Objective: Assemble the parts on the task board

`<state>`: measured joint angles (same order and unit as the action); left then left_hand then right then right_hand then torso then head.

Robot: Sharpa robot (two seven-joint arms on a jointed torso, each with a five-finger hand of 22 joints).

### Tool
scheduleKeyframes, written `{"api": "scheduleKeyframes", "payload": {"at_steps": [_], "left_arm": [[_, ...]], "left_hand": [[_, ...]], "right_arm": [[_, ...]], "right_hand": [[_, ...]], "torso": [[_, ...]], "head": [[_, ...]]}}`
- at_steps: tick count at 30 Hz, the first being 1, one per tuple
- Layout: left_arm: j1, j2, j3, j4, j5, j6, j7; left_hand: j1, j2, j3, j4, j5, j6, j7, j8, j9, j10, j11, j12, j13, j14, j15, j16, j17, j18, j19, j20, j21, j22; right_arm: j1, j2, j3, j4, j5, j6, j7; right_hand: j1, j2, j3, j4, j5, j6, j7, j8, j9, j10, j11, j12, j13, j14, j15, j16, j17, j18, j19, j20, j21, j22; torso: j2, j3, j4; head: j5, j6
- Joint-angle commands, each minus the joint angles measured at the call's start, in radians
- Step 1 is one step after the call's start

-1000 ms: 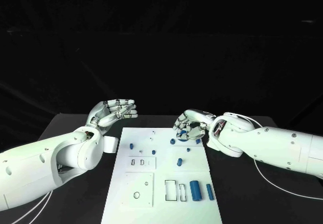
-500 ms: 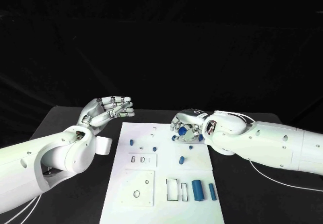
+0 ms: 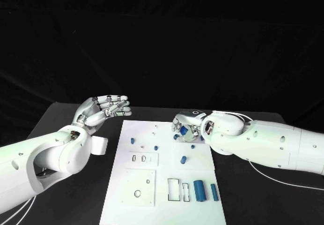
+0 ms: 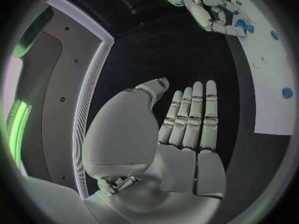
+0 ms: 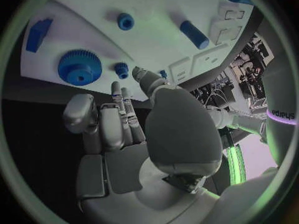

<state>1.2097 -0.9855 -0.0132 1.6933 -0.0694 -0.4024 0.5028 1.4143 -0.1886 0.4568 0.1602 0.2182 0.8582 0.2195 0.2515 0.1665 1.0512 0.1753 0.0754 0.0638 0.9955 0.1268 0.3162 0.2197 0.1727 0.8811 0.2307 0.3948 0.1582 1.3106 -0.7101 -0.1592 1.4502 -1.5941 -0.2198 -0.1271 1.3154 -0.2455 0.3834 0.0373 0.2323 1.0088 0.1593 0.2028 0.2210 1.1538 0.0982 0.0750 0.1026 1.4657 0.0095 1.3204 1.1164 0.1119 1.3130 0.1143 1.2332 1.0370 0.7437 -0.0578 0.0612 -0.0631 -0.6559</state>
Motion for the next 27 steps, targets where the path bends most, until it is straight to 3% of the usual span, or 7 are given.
{"api": "scheduleKeyframes", "payload": {"at_steps": [1, 8, 14, 27], "left_arm": [[0.002, 0.0, 0.002, 0.004, -0.005, 0.025, 0.002], [0.003, -0.002, 0.002, 0.003, -0.005, 0.026, 0.001], [0.003, -0.004, 0.002, 0.001, -0.005, 0.026, 0.0], [0.004, -0.005, 0.002, -0.004, -0.005, 0.029, -0.005]], "left_hand": [[-0.008, 0.002, 0.0, 0.005, -0.004, 0.005, 0.018, -0.003, -0.002, 0.005, 0.003, -0.005, 0.0, -0.002, 0.002, -0.003, 0.001, 0.008, 0.005, 0.0, 0.006, 0.001], [-0.008, 0.002, 0.0, 0.005, -0.004, 0.005, 0.018, -0.003, -0.002, 0.005, 0.003, -0.005, 0.0, -0.002, 0.002, -0.003, 0.001, 0.008, 0.005, 0.0, 0.006, 0.001], [-0.011, 0.0, -0.001, 0.005, -0.004, 0.004, 0.018, -0.004, -0.002, 0.004, 0.003, -0.006, 0.0, -0.002, 0.003, -0.004, 0.002, 0.008, 0.005, 0.001, 0.007, 0.001], [-0.012, 0.0, -0.002, 0.005, -0.004, 0.003, 0.018, -0.005, -0.002, 0.004, 0.004, -0.007, 0.0, -0.002, 0.003, -0.005, 0.002, 0.008, 0.005, 0.001, 0.007, 0.001]], "right_arm": [[0.0, 0.005, 0.0, -0.002, -0.036, 0.028, -0.029], [-0.002, 0.016, 0.0, -0.02, -0.038, 0.03, -0.03], [-0.004, 0.019, 0.0, -0.026, -0.038, 0.025, -0.03], [-0.004, 0.017, 0.0, -0.026, -0.036, 0.033, -0.031]], "right_hand": [[0.008, 0.002, 0.0, 0.004, 0.005, 0.003, 0.002, -0.003, 0.001, -0.008, 0.0, 0.004, 0.001, 0.034, 0.005, 0.005, 0.003, -0.013, 0.008, 0.002, 0.005, 0.007], [0.02, 0.012, 0.023, 0.01, 0.005, 0.014, 0.003, -0.001, 0.006, 0.0, 0.0, 0.009, 0.002, 0.037, 0.006, 0.029, 0.026, -0.019, 0.022, 0.003, 0.037, 0.051], [0.027, 0.022, 0.076, 0.02, -0.015, 0.031, -0.001, 0.005, 0.013, 0.025, -0.005, 0.019, 0.004, 0.038, 0.003, 0.049, 0.04, -0.024, 0.034, 0.001, 0.067, 0.094], [0.027, 0.02, 0.125, 0.025, -0.022, 0.046, -0.009, 0.014, 0.025, 0.046, -0.013, 0.024, 0.003, 0.039, -0.003, 0.064, 0.052, -0.028, 0.039, -0.003, 0.086, 0.122]], "torso": [[0.005, -0.0028, 0.0052], [0.01, -0.0038, 0.0099], [0.012, -0.0046, 0.0098], [0.018, -0.0064, 0.0128]], "head": [[-0.002, 0.0], [-0.002, -0.002], [-0.002, -0.002], [-0.006, -0.001]]}}
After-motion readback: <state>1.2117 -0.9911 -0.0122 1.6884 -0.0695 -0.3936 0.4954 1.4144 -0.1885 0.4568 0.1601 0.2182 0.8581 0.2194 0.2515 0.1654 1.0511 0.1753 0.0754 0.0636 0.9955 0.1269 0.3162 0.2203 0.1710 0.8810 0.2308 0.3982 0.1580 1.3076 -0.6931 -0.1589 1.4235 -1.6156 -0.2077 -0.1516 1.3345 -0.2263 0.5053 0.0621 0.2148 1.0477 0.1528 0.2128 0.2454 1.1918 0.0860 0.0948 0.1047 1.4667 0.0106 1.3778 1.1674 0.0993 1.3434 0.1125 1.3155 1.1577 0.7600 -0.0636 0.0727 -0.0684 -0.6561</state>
